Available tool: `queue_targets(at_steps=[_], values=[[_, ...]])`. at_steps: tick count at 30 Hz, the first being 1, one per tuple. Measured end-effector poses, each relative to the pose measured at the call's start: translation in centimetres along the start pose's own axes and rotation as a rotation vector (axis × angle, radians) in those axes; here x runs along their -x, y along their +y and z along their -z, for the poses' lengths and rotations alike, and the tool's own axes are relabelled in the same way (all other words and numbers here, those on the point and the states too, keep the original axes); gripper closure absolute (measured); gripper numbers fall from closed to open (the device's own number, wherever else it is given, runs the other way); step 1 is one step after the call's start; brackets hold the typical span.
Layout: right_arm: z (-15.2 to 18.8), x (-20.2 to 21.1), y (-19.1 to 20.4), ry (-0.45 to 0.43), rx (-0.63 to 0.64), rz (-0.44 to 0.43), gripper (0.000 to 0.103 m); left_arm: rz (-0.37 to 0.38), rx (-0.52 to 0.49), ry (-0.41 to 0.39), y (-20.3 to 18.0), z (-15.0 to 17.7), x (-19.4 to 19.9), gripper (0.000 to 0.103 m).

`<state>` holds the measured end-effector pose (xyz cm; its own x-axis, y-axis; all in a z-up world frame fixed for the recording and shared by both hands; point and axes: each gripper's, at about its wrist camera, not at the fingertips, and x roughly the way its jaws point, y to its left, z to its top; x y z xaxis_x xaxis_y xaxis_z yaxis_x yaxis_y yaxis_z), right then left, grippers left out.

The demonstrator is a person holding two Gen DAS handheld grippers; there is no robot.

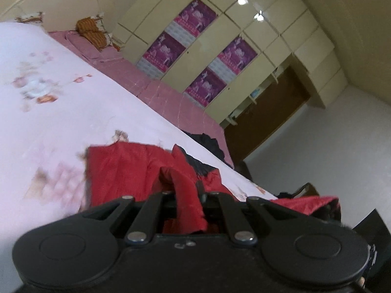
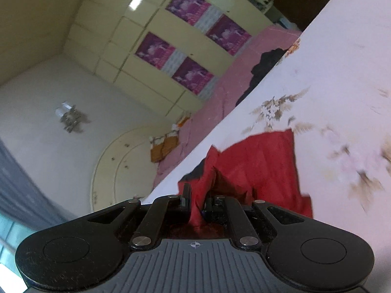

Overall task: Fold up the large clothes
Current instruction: 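Lift the hem with both grippers and fold it toward the collar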

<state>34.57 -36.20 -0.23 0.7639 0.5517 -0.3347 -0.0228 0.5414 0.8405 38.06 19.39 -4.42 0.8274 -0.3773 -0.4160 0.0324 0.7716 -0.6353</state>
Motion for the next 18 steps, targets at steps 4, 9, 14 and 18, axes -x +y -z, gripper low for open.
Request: queue_targets(at_steps=[4, 9, 14, 18], values=[[-2.7, -5.3, -1.2, 0.027, -0.052, 0.044, 0.097, -0.034, -0.009, 0.061, 1.2, -2.4, -5.1, 0.097], [-4.5, -10.2, -3.7, 0.031, -0.111, 0.094, 0.046, -0.049, 0.05, 0.113, 4.7, -3.5, -9.8, 0.058], [-5.8, -10.5, -5.1, -0.07, -0.073, 0.151, 0.001, -0.106, 0.019, 0.05, 6.8, -4.2, -11.0, 0.011], [-6.0, -12.5, -5.3, 0.009, 0.056, 0.217, 0.018, -0.113, -0.025, 0.118, 7.8, -5.0, -12.8, 0.017]])
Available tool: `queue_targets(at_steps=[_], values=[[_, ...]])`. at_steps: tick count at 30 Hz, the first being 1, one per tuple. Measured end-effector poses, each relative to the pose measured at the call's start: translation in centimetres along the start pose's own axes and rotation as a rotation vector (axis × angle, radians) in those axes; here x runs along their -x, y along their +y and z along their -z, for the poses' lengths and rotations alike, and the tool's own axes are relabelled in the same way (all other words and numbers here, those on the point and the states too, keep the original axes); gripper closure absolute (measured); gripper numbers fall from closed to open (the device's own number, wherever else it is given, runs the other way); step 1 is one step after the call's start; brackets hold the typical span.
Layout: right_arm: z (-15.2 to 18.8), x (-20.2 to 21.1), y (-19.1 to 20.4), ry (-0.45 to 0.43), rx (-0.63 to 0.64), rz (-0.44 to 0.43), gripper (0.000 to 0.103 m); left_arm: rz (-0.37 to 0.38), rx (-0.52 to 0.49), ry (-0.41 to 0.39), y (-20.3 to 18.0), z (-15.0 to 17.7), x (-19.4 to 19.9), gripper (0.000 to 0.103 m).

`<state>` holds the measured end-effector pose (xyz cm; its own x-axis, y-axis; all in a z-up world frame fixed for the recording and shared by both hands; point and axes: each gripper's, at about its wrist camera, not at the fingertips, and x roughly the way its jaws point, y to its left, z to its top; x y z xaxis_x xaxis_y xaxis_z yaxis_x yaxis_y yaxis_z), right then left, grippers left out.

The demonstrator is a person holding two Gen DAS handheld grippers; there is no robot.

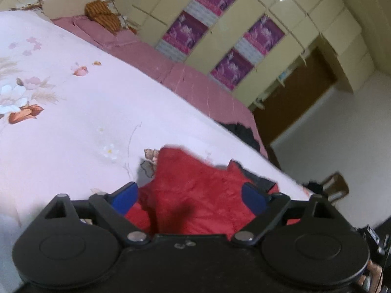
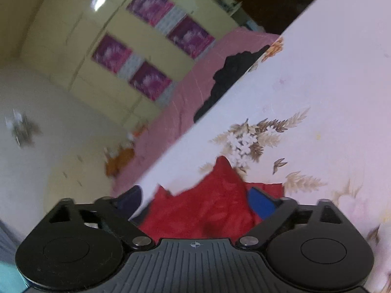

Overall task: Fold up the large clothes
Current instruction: 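Lift the hem with both grippers and fold it toward the collar, then lower the folded hem onto the jacket and open both grippers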

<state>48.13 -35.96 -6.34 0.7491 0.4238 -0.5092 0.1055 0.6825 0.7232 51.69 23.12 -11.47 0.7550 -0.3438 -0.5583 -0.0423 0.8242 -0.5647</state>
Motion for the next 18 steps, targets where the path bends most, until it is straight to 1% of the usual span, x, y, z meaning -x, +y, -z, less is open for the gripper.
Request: queue_targets(at_steps=[2, 3, 5, 7, 8, 9, 10, 12, 13, 15, 16, 18], values=[[0.3, -1.4, 0.5, 0.031, 0.063, 0.05, 0.024, -0.012, -0.033, 0.059, 0.1, -0.5, -1.1, 0.021], [0.5, -2.1, 0.6, 0.046, 0.095, 0.073, 0.024, -0.019, -0.045, 0.091, 0.1, -0.8, -1.8, 0.026], [0.7, -3.9, 1.0, 0.075, 0.158, 0.135, 0.024, -0.037, -0.065, 0.142, 0.3, -1.0, -3.1, 0.033], [0.8, -5.7, 0.8, 0.107, 0.196, 0.18, 0.024, -0.061, -0.094, 0.179, 0.5, -1.0, -4.3, 0.052], [0.9, -6.5, 0.8, 0.117, 0.215, 0.195, 0.037, -0.066, -0.118, 0.19, 0.3, -1.1, -4.7, 0.059], [1.0, -7.1, 0.7, 0.137, 0.23, 0.206, 0.069, -0.062, -0.144, 0.189, 0.0, -1.1, -4.8, 0.072], [1.1, -7.6, 0.8, 0.154, 0.246, 0.23, 0.078, -0.066, -0.175, 0.182, -0.3, -1.2, -4.9, 0.081], [1.2, -7.3, 1.2, 0.119, 0.302, 0.229, 0.098, -0.082, -0.275, 0.137, -1.8, -1.2, -4.2, 0.09], [1.2, -6.9, 1.6, 0.095, 0.325, 0.229, 0.098, -0.088, -0.329, 0.102, -2.7, -1.2, -3.5, 0.092], [1.2, -5.7, 2.7, 0.016, 0.381, 0.216, 0.098, -0.091, -0.405, 0.042, -4.1, -1.4, -2.7, 0.094], [1.2, -5.3, 3.2, -0.014, 0.407, 0.206, 0.098, -0.088, -0.43, 0.0, -4.7, -1.6, -2.2, 0.094], [1.1, -4.6, 4.5, -0.072, 0.454, 0.187, 0.098, -0.072, -0.446, -0.055, -5.6, -2.3, -1.8, 0.094]])
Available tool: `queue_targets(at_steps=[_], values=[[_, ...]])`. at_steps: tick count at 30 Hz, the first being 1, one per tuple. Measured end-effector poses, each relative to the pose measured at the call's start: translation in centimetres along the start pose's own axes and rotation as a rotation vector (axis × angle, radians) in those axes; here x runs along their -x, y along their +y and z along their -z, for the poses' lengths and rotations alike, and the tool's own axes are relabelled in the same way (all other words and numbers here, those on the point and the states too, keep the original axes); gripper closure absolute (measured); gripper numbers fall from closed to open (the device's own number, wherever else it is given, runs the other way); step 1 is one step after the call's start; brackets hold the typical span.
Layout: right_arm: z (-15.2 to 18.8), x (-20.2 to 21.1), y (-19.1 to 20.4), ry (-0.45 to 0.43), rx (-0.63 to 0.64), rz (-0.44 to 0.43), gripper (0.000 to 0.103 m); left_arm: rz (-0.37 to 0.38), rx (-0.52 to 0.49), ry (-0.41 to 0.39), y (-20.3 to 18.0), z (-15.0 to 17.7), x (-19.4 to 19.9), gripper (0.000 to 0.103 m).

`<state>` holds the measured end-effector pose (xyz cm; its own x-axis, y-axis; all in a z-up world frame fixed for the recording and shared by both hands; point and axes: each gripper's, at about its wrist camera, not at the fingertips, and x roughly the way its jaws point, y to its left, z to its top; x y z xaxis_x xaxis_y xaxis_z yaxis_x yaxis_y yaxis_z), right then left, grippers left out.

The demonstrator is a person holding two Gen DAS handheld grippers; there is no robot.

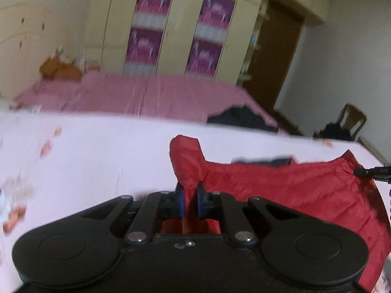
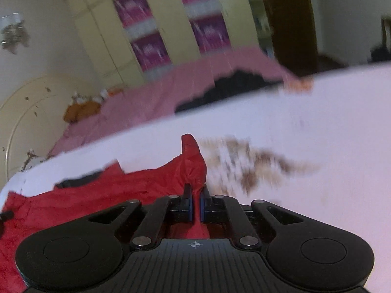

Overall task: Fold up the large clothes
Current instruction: 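Lower the folded hem onto the jacket and open both grippers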

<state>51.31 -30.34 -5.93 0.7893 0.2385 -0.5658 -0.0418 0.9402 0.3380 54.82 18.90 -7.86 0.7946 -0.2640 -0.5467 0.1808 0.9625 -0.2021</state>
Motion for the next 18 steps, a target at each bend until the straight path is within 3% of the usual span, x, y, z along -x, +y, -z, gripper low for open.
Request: queue_targets(at_steps=[2, 4, 7, 12, 18], values=[[-0.5, 0.2, 0.5, -0.046, 0.018, 0.002, 0.098, -0.007, -0.007, -0.049, -0.4, -0.7, -0.1, 0.094], [-1.0, -0.5, 0.7, -0.062, 0.025, 0.018, 0.098, -0.024, -0.015, -0.05, -0.7, -1.3, -1.2, 0.094], [-0.8, -2.9, 0.0, -0.018, 0.005, 0.068, 0.098, -0.058, -0.018, 0.008, -0.6, -1.4, -4.4, 0.094], [1.7, -7.1, -2.3, 0.135, -0.059, 0.156, 0.098, -0.084, 0.008, 0.149, 0.4, 0.5, -8.8, 0.094], [2.6, -7.8, -1.7, 0.124, -0.014, 0.193, 0.098, -0.113, -0.022, 0.16, 0.1, 1.8, -8.5, 0.092]])
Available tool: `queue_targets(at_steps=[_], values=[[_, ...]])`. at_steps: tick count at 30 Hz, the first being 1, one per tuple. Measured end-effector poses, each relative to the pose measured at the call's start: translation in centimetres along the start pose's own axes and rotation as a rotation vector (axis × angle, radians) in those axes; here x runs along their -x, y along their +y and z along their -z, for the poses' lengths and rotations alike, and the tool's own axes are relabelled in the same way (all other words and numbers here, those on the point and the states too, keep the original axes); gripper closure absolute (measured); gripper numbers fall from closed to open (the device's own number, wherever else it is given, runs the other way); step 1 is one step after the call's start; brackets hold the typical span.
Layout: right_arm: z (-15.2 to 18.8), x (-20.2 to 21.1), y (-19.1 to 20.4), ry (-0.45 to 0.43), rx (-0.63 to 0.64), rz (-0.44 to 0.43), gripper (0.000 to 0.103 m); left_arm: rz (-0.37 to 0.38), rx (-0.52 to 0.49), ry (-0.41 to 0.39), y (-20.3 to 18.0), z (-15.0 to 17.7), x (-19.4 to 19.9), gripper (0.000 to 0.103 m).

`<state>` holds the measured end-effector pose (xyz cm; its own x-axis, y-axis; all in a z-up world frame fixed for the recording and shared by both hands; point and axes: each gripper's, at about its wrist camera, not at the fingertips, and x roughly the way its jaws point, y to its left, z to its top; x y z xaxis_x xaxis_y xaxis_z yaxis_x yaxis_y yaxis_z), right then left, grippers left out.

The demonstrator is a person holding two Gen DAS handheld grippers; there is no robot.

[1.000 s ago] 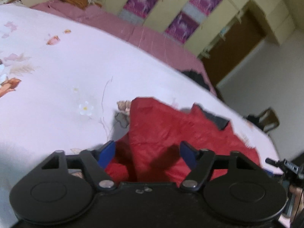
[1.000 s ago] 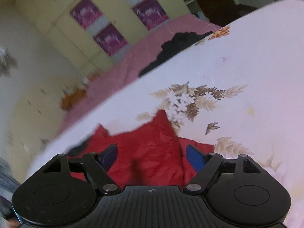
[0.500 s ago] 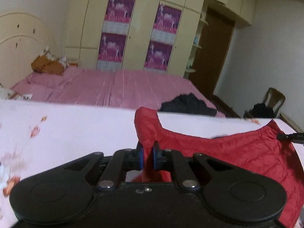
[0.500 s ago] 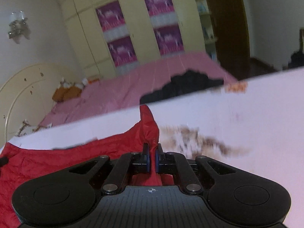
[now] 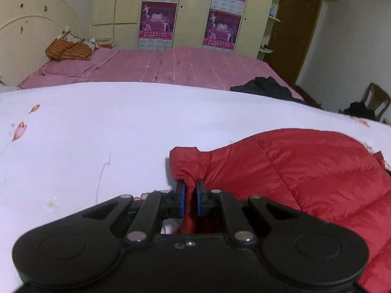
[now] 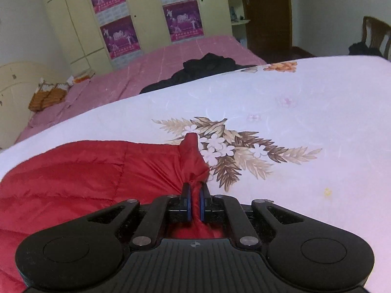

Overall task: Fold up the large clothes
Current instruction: 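Lower the folded hem onto the jacket and open both grippers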

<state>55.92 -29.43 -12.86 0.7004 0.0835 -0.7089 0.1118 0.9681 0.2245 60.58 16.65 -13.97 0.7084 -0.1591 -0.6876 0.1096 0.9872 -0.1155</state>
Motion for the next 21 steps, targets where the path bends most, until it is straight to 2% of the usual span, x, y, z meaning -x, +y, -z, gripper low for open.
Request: queue_targets(at_steps=[2, 3, 4, 5, 6, 7, 8, 9, 11, 13, 15, 17, 20, 21], values=[[-0.1, -0.1, 0.3, 0.005, 0.014, 0.005, 0.097, -0.02, -0.009, 0.01, 0.0, -0.3, 0.4, 0.08], [-0.2, 0.1, 0.4, 0.007, 0.022, 0.014, 0.097, -0.042, -0.006, 0.011, -0.1, -0.8, 0.5, 0.062], [-0.8, 1.0, 0.8, -0.012, 0.037, 0.049, 0.079, -0.065, -0.001, 0.0, -0.1, -1.1, 1.1, 0.041], [-1.0, 2.0, 1.1, -0.061, 0.052, 0.09, 0.037, -0.091, 0.005, -0.03, 0.0, -1.4, 2.2, 0.034], [-1.1, 3.3, 1.4, -0.127, 0.068, 0.103, 0.02, -0.106, 0.003, -0.069, -0.1, -1.6, 3.4, 0.032], [-1.3, 4.6, 1.9, -0.169, 0.082, 0.046, 0.02, -0.092, -0.002, -0.094, -0.5, -1.9, 4.9, 0.033], [-1.5, 5.3, 2.5, -0.164, 0.086, -0.017, 0.021, -0.052, 0.006, -0.101, -1.0, -2.2, 6.0, 0.036], [-1.6, 5.8, 3.4, -0.158, 0.102, -0.066, 0.03, -0.003, 0.01, -0.103, -1.9, -2.3, 6.7, 0.038], [-1.3, 6.1, 6.6, -0.136, 0.18, -0.154, 0.038, 0.085, -0.042, -0.084, -4.9, -2.2, 7.3, 0.038], [-0.7, 5.2, 9.8, -0.09, 0.241, -0.217, 0.037, 0.14, -0.105, -0.042, -8.5, -1.5, 6.5, 0.037], [0.1, 3.6, 11.9, -0.033, 0.29, -0.221, 0.037, 0.101, -0.164, -0.014, -10.7, -0.4, 4.9, 0.036], [1.4, 0.9, 12.6, 0.04, 0.331, -0.163, 0.037, 0.057, -0.189, -0.007, -10.9, 0.9, 3.3, 0.031], [1.8, -1.0, 10.6, 0.037, 0.226, -0.183, 0.037, 0.077, -0.094, -0.033, -9.4, 1.8, 2.6, 0.03], [1.9, -1.3, 10.5, 0.026, 0.228, -0.175, 0.037, 0.075, -0.099, -0.034, -9.5, 1.9, 2.6, 0.03]])
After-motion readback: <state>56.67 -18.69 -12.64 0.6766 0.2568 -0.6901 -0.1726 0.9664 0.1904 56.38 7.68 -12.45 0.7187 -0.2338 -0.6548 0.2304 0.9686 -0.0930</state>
